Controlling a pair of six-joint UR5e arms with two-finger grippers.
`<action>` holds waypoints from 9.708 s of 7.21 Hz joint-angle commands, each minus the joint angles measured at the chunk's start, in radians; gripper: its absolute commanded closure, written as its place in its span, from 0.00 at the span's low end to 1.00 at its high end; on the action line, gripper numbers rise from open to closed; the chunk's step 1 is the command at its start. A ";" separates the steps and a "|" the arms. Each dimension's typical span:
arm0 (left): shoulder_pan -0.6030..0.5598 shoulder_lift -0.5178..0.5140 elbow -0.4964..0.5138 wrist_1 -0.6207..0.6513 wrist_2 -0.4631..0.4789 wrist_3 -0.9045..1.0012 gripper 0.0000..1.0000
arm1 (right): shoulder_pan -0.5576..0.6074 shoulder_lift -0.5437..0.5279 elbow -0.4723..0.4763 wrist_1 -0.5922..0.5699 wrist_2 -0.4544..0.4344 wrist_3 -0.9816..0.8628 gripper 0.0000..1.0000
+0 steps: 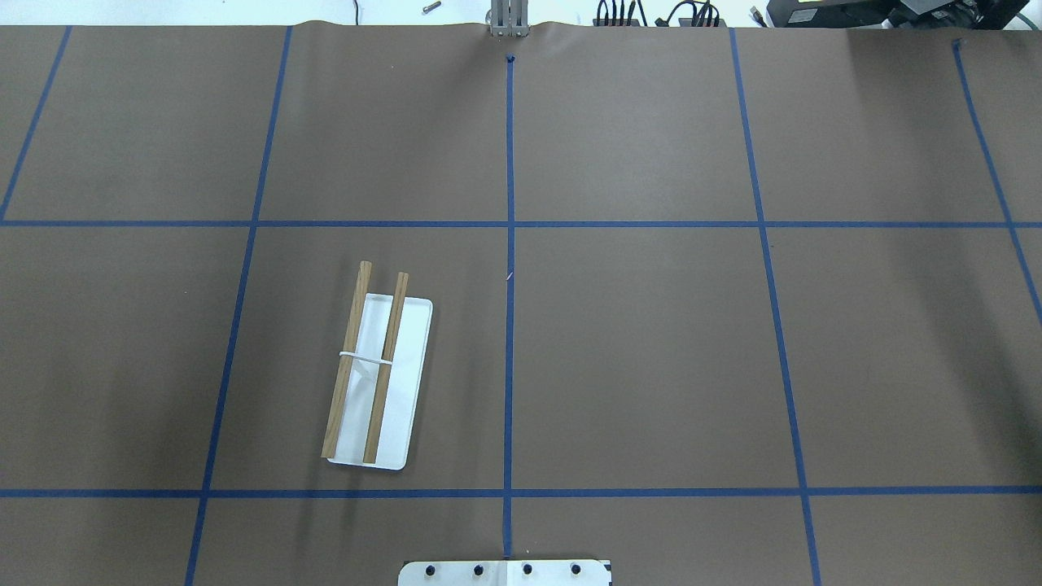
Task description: Hang towel on rack
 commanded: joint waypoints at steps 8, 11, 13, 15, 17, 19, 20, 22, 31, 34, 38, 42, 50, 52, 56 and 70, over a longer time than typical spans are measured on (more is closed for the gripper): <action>0.000 0.008 0.030 -0.126 -0.005 -0.005 0.01 | -0.016 -0.360 -0.394 0.703 0.175 0.175 0.11; 0.000 0.008 0.033 -0.126 -0.005 -0.005 0.01 | -0.017 -0.341 -0.494 0.824 0.160 0.191 0.26; 0.000 0.009 0.034 -0.126 -0.005 -0.005 0.01 | -0.017 -0.327 -0.505 0.815 0.151 0.194 0.39; 0.000 0.009 0.037 -0.126 -0.005 -0.005 0.01 | -0.017 -0.325 -0.508 0.815 0.138 0.188 0.37; 0.000 0.009 0.039 -0.126 -0.005 -0.005 0.01 | -0.020 -0.325 -0.509 0.814 0.120 0.184 0.38; 0.000 0.009 0.040 -0.126 -0.005 -0.005 0.01 | -0.025 -0.295 -0.546 0.814 0.117 0.183 0.38; 0.000 0.009 0.040 -0.126 -0.005 -0.005 0.01 | -0.026 -0.282 -0.563 0.815 0.117 0.183 0.39; 0.000 0.009 0.040 -0.126 -0.005 -0.005 0.01 | -0.026 -0.284 -0.563 0.820 0.118 0.188 0.80; 0.000 0.003 0.039 -0.126 -0.003 -0.005 0.01 | 0.016 -0.258 -0.431 0.821 0.267 0.181 1.00; 0.000 -0.020 0.040 -0.308 0.000 -0.011 0.01 | 0.076 -0.019 -0.301 0.559 0.374 0.207 1.00; 0.015 -0.048 -0.005 -0.347 -0.008 -0.033 0.01 | 0.016 0.245 -0.156 0.436 0.375 0.574 1.00; 0.253 -0.266 -0.024 -0.350 -0.008 -0.510 0.01 | -0.236 0.317 0.098 0.436 0.189 0.860 1.00; 0.714 -0.696 -0.020 -0.339 0.117 -1.829 0.02 | -0.820 0.603 0.307 0.189 -0.557 1.083 1.00; 0.777 -0.715 -0.016 -0.339 0.167 -1.915 0.02 | -0.897 0.635 0.304 0.182 -0.674 1.070 1.00; 0.828 -0.761 -0.013 -0.342 0.230 -2.007 0.02 | -1.003 0.667 0.304 0.159 -0.800 1.057 1.00; 0.852 -0.756 -0.029 -0.344 0.239 -1.993 1.00 | -1.004 0.675 0.308 0.162 -0.813 1.040 1.00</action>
